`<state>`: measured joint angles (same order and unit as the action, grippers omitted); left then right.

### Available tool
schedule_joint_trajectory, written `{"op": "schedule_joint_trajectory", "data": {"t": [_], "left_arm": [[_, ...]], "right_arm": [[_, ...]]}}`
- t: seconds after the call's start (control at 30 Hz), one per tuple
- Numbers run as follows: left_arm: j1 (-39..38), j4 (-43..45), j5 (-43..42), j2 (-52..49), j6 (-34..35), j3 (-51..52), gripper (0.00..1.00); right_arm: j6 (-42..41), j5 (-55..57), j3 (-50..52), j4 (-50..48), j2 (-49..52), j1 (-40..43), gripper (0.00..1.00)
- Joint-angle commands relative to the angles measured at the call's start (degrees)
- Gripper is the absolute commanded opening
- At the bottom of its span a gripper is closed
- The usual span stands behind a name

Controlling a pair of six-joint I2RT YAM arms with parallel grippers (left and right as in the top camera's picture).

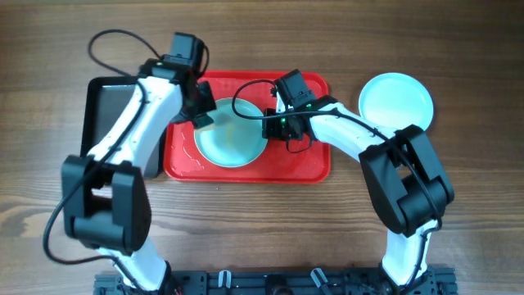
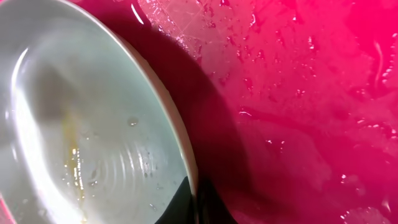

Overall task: Clean dirty plates on tray and stack at the side
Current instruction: 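Bring the sponge with the left gripper onto the light-blue plate, then scrub the light-blue plate with the sponge while the right gripper holds it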

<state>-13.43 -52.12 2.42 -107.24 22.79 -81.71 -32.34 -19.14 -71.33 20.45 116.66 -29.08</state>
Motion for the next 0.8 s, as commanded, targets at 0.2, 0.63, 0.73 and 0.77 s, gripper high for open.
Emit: {"op": "schedule_joint_trajectory", "data": {"t": [0.2,0.63,0.73,0.77], "left_arm": [[-2.2,6.8,-6.4,-6.0,-22.6,10.9,0.04],[-7.7,25.6,-23.8,-6.0,-9.7,14.6,0.04],[-7.1,26.4,-10.0,-6.0,-0.9,14.6,0.04],[-6.9,26.2,-6.5,-6.0,0.7,14.6,0.04]], "right_arm": [[-0.4,-0.3,-0.4,0.0,2.3,0.3,0.04],[0.7,-0.7,-0.4,0.1,2.3,0.3,0.04],[0.7,-0.7,-0.4,0.1,2.3,0.3,0.04],[0.7,-0.7,-0.4,0.1,2.3,0.3,0.04]]}}
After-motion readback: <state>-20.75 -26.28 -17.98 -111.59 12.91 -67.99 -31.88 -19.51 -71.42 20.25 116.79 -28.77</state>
